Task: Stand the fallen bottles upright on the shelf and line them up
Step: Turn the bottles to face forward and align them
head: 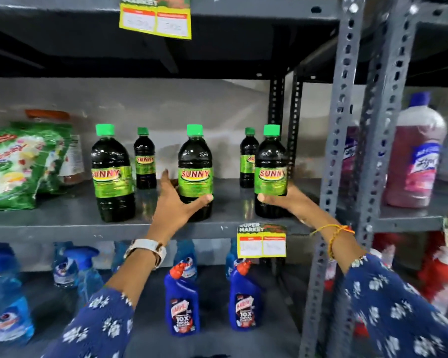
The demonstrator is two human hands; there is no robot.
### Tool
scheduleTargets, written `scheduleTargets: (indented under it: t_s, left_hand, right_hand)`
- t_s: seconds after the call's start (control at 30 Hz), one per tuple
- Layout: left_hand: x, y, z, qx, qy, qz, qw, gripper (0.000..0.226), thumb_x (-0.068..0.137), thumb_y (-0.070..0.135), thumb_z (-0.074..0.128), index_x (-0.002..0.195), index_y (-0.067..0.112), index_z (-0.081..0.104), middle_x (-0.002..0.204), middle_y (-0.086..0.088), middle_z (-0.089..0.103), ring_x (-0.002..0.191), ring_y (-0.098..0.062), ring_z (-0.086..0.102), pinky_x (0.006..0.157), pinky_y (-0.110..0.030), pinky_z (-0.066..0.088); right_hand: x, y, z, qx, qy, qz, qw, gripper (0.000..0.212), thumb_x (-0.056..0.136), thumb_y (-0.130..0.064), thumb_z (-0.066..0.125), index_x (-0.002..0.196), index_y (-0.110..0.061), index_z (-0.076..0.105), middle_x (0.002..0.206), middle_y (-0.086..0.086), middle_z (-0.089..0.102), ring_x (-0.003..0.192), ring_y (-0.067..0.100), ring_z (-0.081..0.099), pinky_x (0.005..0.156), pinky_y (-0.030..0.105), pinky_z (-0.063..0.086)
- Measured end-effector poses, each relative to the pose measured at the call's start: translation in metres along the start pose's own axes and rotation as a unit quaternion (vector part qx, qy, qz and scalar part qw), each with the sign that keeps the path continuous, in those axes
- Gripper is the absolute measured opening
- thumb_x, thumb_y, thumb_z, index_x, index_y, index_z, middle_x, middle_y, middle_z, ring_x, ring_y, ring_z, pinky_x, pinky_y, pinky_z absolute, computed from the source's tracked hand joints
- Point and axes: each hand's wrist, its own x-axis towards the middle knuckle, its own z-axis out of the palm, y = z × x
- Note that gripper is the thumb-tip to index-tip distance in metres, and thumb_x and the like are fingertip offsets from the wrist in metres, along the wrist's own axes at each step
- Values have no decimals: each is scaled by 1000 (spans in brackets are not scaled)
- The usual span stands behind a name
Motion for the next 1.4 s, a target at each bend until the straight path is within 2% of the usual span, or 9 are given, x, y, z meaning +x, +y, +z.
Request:
scheduleTargets:
  t_s: [0.07, 0.13, 0.2, 0.3, 0.47, 0.63, 1.07, 1.23, 1.4]
  left_hand:
    - [1, -5, 2, 44, -8, -5, 999, 104, 58, 53, 78, 136, 11, 23, 109, 5, 49, 97, -8, 44, 83, -21, 34]
    - [2, -7, 3, 89, -32, 4, 996, 74, 58, 54, 78, 112, 23, 39, 98, 8, 52, 88, -6, 47, 75, -16, 35]
    - [3, -7, 2, 101, -44, 9, 994, 62, 58, 55, 77, 101, 28, 41, 96, 6, 54, 88, -9, 49, 73, -18, 36]
    - [3, -7, 4, 118, -41, 12, 992, 70, 59, 59, 75, 110, 20, 46, 100, 2, 54, 93, -15, 51, 78, -26, 38]
    - [4, -10, 8, 128, -28, -5, 991, 76, 60, 58, 75, 114, 13, 46, 102, -1, 59, 99, -22, 55, 79, -27, 40]
    - [5, -11, 8, 132, -23, -1, 991, 74, 61, 59, 74, 114, 14, 51, 99, 1, 59, 89, -15, 53, 78, -26, 40]
    - [4, -12, 8, 140, -23, 24, 990, 66, 63, 62, 70, 109, 19, 51, 94, 4, 55, 86, -15, 50, 79, -28, 40]
    - [3, -12, 7, 140, -27, 26, 989, 72, 62, 66, 68, 112, 17, 50, 98, 1, 55, 88, -16, 51, 80, -30, 42]
    - [5, -13, 9, 154, -23, 9, 988, 83, 61, 68, 67, 116, 10, 46, 98, -1, 55, 89, -17, 51, 79, -31, 44]
  right_hand:
    - [2, 5, -3, -8, -10, -3, 1000, 40, 70, -2, 75, 101, -23, 61, 106, 3, 66, 87, 2, 63, 76, 14, 48]
    - [3, 8, -3, -17, 5, -7, 1000, 41, 68, -3, 77, 102, -20, 62, 102, 3, 67, 86, 3, 63, 77, 14, 50]
    - [4, 10, -1, -32, 21, -15, 999, 39, 68, -6, 78, 102, -18, 64, 100, 4, 68, 86, 8, 64, 80, 17, 51]
    - [3, 12, -2, -33, 27, -24, 999, 39, 68, -8, 78, 104, -13, 64, 101, 7, 69, 89, 13, 64, 81, 22, 51]
    - [5, 14, -3, -57, 29, -10, 998, 42, 68, -17, 80, 105, -18, 62, 105, 8, 70, 96, 19, 66, 86, 30, 50]
    - [5, 15, -4, -100, 46, -10, 994, 42, 63, -26, 81, 101, -18, 66, 98, 5, 72, 90, 17, 68, 87, 35, 52]
    - [3, 14, -3, -115, 49, -15, 992, 41, 63, -33, 81, 100, -24, 65, 94, -2, 72, 84, 7, 66, 70, 18, 48]
    - [5, 17, -4, -106, 45, -12, 993, 51, 62, -33, 82, 107, -20, 63, 100, 1, 71, 90, 14, 66, 83, 29, 50]
    - [6, 18, -5, -102, 41, -14, 994, 50, 60, -35, 82, 105, -21, 63, 98, -1, 72, 89, 12, 67, 83, 30, 51]
